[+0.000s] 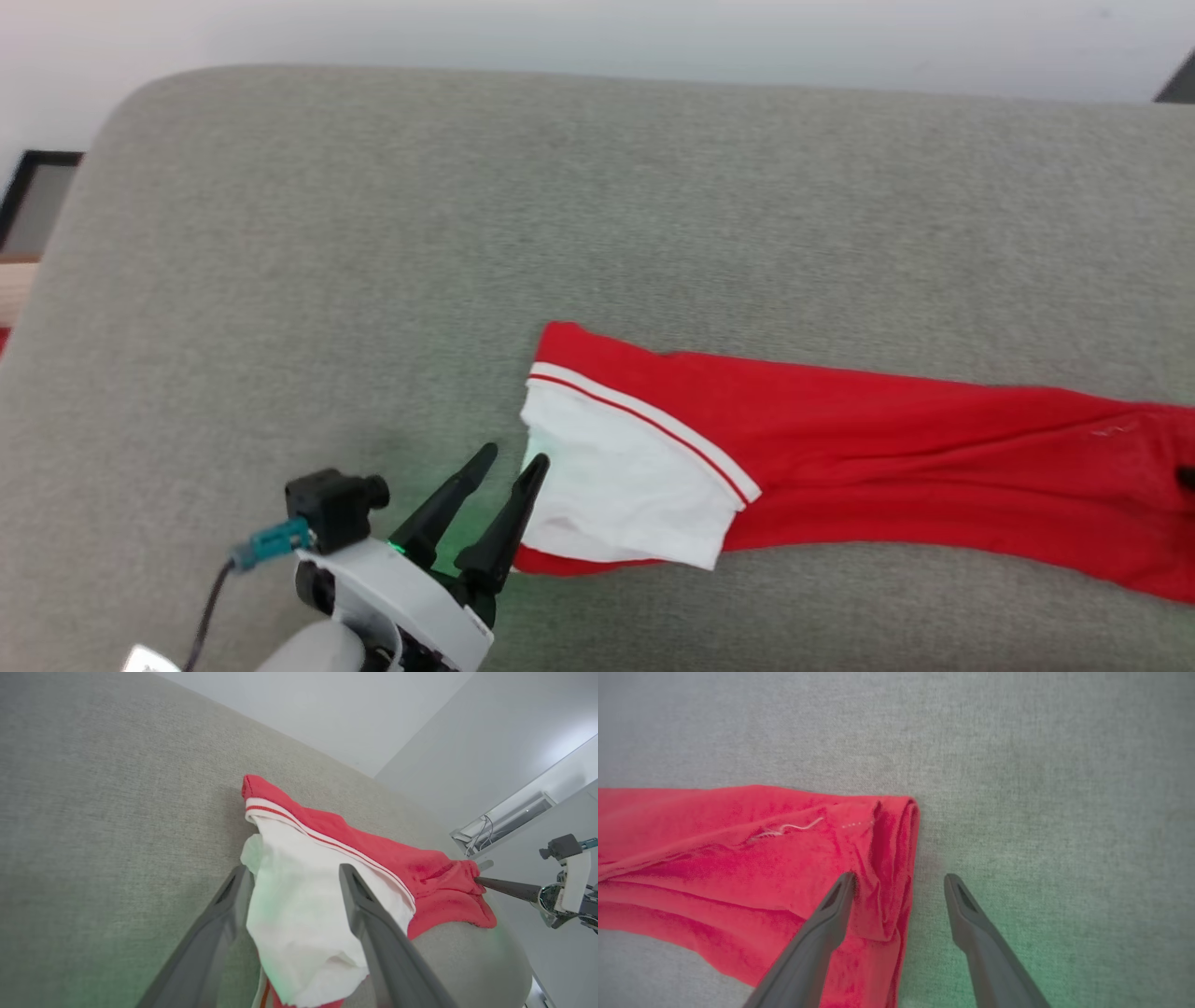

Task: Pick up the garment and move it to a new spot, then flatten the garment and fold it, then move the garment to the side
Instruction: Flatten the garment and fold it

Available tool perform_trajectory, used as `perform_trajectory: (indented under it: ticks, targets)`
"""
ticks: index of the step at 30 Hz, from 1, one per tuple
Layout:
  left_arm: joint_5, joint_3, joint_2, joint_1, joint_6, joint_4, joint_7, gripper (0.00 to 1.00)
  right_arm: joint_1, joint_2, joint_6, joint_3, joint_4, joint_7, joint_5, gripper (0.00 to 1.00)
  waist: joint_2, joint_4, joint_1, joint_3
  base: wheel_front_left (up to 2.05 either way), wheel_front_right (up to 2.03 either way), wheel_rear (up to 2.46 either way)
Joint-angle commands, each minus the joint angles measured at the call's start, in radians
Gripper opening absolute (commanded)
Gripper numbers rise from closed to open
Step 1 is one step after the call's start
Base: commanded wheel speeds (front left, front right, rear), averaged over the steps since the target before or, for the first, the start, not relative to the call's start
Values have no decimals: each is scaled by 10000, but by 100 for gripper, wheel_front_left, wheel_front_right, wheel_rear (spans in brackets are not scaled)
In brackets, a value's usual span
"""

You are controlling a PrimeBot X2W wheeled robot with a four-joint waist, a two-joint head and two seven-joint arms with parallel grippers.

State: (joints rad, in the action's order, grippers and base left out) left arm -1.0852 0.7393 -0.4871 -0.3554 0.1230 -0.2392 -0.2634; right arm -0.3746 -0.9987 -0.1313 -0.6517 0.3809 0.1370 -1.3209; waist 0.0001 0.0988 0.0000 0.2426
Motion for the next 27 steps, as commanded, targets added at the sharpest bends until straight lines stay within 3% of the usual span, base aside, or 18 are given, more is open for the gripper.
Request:
perform_trajectory:
  ticks: [1, 4, 9, 14, 19, 20, 21, 22, 23, 27]
  targets:
    - [692, -529, 328, 400, -94, -110, -7, 100, 214, -65, 12, 144, 140, 207, -303, 100, -1, 330, 0, -111, 0, 0, 0]
    - [1386, -1184, 767, 730, -117, -196, -7, 100, 381, -30, 12, 221, 295, 506, -576, 100, -1, 486, 0, -140, 0, 0, 0]
    - [3525, -2805, 1738, 1385, -239, -294, -8, 100, 403, 182, 12, 251, 557, 1238, -946, 100, -1, 788, 0, -209, 0, 0, 0]
    - [5818, -4288, 2518, 1895, -191, 83, -9, 100, 213, 549, 11, 40, 954, 2018, -855, 100, -1, 973, 0, -254, 0, 0, 0]
    - [7355, -5489, 3300, 2261, -90, 565, -9, 100, -11, 876, 5, -40, 1216, 2481, -680, 100, -1, 1065, 0, -252, 0, 0, 0]
    - [7553, -5697, 3401, 2326, -70, 609, -9, 100, -58, 930, 5, -26, 1258, 2487, -639, 86, -1, 1067, 0, -248, 0, 0, 0]
    - [7760, -5876, 3473, 2390, -48, 631, -9, 100, -86, 977, 5, -2, 1295, 2496, -612, 47, -1, 1059, 0, -243, 0, 0, 0]
    - [7857, -5995, 3576, 2434, -8, 653, -9, 100, -106, 1016, 5, 12, 1336, 2521, -593, 28, -1, 1047, 0, -237, 0, 0, 0]
    - [7942, -6115, 3641, 2467, 21, 665, -9, 100, -138, 1049, 5, 21, 1370, 2562, -546, 4, -1, 1028, 0, -233, 0, 0, 0]
    - [8338, -6506, 3748, 2603, 79, 739, -9, 100, -367, 1062, 6, 255, 1455, 2447, -384, 0, -1, 826, 0, -200, 0, 0, 0]
